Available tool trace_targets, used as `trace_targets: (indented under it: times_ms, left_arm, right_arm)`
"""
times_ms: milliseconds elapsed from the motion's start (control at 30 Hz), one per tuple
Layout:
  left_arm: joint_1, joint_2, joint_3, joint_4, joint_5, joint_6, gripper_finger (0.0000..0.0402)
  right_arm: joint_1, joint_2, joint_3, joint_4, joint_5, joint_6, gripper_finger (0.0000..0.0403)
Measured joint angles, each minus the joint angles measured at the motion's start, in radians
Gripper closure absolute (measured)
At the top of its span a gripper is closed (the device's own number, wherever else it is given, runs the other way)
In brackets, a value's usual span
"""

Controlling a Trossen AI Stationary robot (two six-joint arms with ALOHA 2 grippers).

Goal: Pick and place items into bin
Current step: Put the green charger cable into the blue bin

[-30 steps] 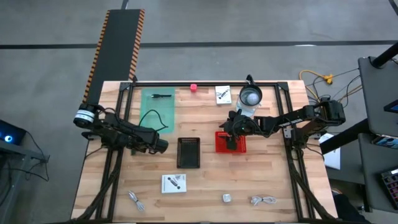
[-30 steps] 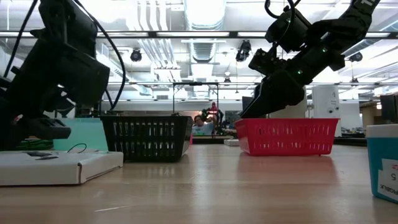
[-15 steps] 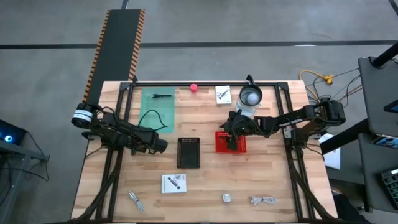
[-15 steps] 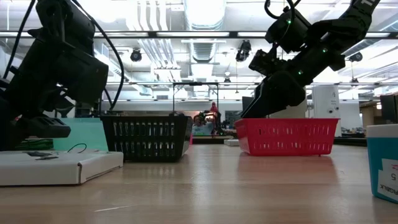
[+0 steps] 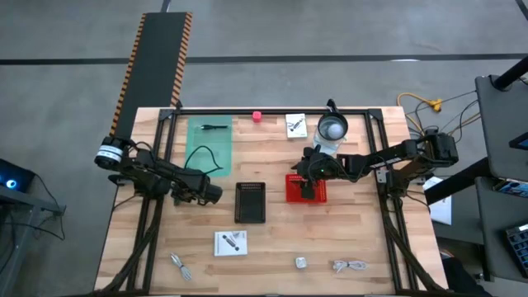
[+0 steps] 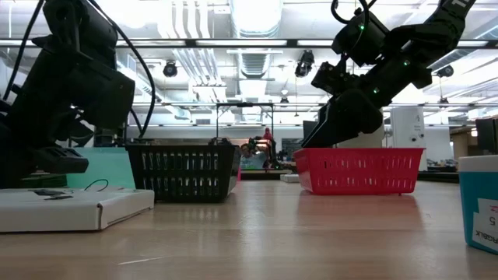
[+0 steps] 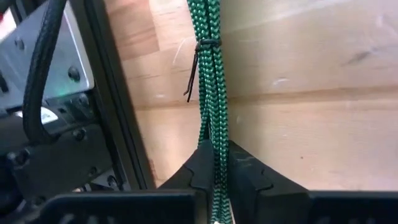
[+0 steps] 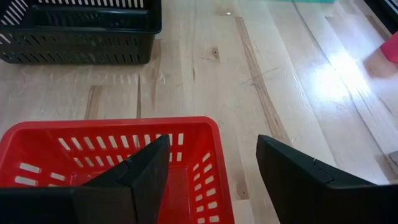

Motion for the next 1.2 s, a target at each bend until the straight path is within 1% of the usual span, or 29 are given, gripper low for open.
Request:
trace_targets:
  times_ms: [133, 367, 567, 733, 900, 1067, 1200]
  left_arm:
    - [0.0, -0.003, -0.001, -0.003, 0.012, 0.078, 0.0393]
    - [0.002, -0.005, -0.003, -0.006, 0.087, 0.164, 0.0393]
    - [0.001, -0.005, -0.003, 0.0, 0.14, 0.273, 0.0393]
    - [0.001, -0.007, 0.001, 0.008, 0.142, 0.412, 0.0393]
    - [0.001, -0.007, 0.003, 0.009, 0.142, 0.504, 0.0393]
    - [0.001, -0.007, 0.004, 0.01, 0.143, 0.553, 0.0393]
    - [0.001, -0.007, 0.006, 0.008, 0.165, 0.588, 0.0393]
  right_arm:
    - [0.0, 0.0, 0.0, 0.0, 0.0, 0.0, 0.0179]
    - [0.0, 0.0, 0.0, 0.0, 0.0, -0.001, 0.0179]
    - [0.0, 0.0, 0.0, 0.0, 0.0, -0.001, 0.0179]
    - [0.0, 0.0, 0.0, 0.0, 0.0, -0.001, 0.0179]
    - [0.0, 0.0, 0.0, 0.0, 0.0, -0.001, 0.0179]
    - [0.0, 0.0, 0.0, 0.0, 0.0, -0.001, 0.0179]
    - [0.0, 0.0, 0.0, 0.0, 0.0, -0.001, 0.0179]
